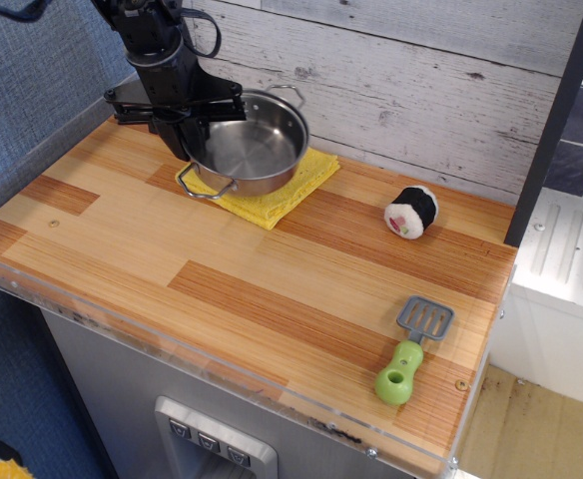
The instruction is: PICK UP THE VESSEL AND PUT ON THE YELLOW TOWEL
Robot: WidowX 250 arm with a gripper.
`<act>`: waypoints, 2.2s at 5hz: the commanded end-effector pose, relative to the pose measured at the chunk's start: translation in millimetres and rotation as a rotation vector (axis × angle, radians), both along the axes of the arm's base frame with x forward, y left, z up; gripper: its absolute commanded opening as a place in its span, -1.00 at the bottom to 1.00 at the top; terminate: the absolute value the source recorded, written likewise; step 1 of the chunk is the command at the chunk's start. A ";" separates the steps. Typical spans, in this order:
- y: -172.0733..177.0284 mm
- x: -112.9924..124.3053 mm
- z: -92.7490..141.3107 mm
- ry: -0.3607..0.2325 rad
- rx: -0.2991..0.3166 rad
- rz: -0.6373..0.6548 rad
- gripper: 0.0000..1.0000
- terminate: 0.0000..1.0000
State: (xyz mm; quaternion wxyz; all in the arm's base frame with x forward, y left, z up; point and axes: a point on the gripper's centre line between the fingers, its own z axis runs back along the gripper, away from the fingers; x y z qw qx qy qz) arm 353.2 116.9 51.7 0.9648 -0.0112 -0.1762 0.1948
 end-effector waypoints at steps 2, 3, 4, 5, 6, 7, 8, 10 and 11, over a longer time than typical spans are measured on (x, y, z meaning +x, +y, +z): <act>20.1 11.9 -5.4 0.049 0.028 0.004 1.00 -1.00; 15.2 8.6 -7.7 0.064 0.036 0.008 1.00 -1.00; 10.3 7.6 -7.5 0.062 0.042 0.001 1.00 -1.00; 10.8 6.4 1.2 0.042 0.059 0.004 1.00 -1.00; 12.5 3.0 27.7 -0.005 0.130 0.018 1.00 -1.00; 11.9 -4.4 62.1 -0.050 0.231 0.025 1.00 -1.00; 6.4 -9.8 86.3 -0.162 0.217 0.027 1.00 -1.00; 6.4 -9.8 86.3 -0.162 0.217 0.027 1.00 -1.00; 6.4 -9.8 86.3 -0.162 0.217 0.027 1.00 1.00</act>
